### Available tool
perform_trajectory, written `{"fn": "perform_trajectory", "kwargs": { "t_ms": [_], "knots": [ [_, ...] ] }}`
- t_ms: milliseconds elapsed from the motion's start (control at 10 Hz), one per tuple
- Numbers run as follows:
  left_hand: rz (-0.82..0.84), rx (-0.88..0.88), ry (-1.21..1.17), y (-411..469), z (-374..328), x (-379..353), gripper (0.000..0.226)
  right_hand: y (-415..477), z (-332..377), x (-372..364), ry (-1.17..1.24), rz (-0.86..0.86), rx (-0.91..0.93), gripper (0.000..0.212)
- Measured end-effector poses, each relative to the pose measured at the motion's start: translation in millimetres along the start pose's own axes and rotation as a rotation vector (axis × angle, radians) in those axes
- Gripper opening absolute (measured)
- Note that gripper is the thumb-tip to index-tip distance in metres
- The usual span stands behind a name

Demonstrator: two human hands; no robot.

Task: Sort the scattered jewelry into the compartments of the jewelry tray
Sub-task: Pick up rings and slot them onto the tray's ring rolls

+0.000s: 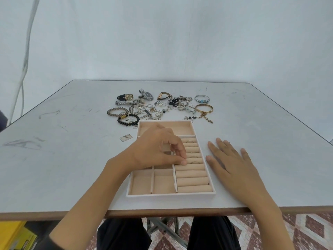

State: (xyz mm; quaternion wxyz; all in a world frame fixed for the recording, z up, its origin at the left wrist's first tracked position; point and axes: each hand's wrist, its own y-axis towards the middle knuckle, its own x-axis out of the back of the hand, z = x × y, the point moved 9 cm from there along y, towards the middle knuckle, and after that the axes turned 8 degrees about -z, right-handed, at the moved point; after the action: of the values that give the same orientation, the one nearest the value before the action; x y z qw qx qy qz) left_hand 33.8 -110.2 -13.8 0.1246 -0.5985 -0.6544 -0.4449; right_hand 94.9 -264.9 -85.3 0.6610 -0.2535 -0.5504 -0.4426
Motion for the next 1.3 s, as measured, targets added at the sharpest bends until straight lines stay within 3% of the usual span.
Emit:
{"fn": "perform_trajectory", "kwargs": {
  "t_ms": [200,400,700,1300],
  "knots": [
    [0.055,-0.046,0.004,-0.7,4.6,-5.5,0.014,-0.8,-0.3,0.4,0.009,-0.001,-0.004,0.055],
    [-0.016,-0.011,-0.079,2.7,9.9,2.8,0.021,-0.4,0.1,1.5,0.016,-0.012,-0.004,0.054],
    [0.043,-0.005,-0.012,1.7,10.7,-5.5,0.007,-0.9,0.1,1.6,0.014,-0.005,-0.006,0.054],
    [0.054,0.008,-0.016,1.0,14.7,-7.0,0.01,-1.9,1.2,2.8,0.037,-0.007,-0.006,0.055]
  ]
}}
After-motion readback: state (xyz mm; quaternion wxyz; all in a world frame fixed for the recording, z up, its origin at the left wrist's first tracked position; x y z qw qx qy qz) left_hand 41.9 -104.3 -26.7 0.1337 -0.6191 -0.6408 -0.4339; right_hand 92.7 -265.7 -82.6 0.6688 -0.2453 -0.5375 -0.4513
